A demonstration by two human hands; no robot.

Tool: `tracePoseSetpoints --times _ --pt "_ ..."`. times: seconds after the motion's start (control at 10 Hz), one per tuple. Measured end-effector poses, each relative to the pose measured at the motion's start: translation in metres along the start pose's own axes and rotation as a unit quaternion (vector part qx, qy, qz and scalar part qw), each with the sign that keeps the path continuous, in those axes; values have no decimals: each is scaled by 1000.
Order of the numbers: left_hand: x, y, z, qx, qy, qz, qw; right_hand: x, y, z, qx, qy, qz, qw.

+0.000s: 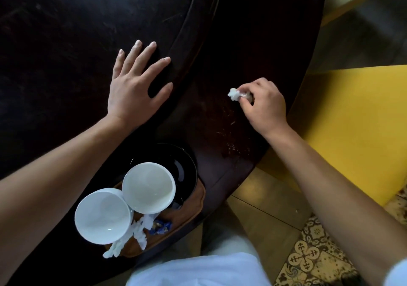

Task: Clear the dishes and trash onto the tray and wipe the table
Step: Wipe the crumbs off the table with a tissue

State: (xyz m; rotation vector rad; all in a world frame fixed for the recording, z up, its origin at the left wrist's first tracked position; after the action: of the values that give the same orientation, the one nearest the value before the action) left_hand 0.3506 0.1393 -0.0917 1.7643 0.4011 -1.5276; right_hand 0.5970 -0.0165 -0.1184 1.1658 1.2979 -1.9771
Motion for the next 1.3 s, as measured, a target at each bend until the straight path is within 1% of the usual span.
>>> tracePoseSetpoints --times 0.1,0.3,0.4,0.5,0.6,0.7,0.8,1.0,1.1,1.2,1.3 --pt "0 -1 0 -2 1 1 1000 8 -5 13 -22 -29 3 999" --pt "-1 -2 1 0 5 4 1000 32 -17 89 -87 -88 4 992" --pt "-1 -1 1 2 6 2 1000 32 -18 101 -96 -99 -6 990" --pt "-1 -1 1 3 6 1 1000 13 -17 69 -66 -43 -40 996" --pt "-1 -1 0 1 3 1 1000 3 -23 21 -43 -2 -43 998" --pt "-1 -1 0 0 1 2 1000 14 -31 -8 -44 -21 -15 999" --pt "-1 -1 1 -2 1 3 1000 23 -34 -5 -56 -59 -3 997" --pt "-1 -1 0 0 5 3 1000 30 -38 59 -132 -115 20 984" --pt "-1 0 0 0 1 3 1000 31 -33 87 -146 -122 27 981" --pt "-1 0 0 1 -1 3 1000 32 -25 108 -139 -128 24 982" --pt "-1 -1 1 -2 -3 5 1000 25 -9 116 -99 -118 -22 988"
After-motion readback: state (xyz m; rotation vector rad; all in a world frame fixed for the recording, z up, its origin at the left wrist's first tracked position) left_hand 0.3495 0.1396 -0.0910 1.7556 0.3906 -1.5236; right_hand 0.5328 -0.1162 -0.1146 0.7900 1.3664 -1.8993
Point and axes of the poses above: each hand's wrist, its own z-axis away from the middle knuckle, its own x-axis out of the palm, y = z × x, the point moved 8 cm from there along -z, towards the middle knuckle, and after that the axes turned 8 degrees about -y, right-handed, at the moved point
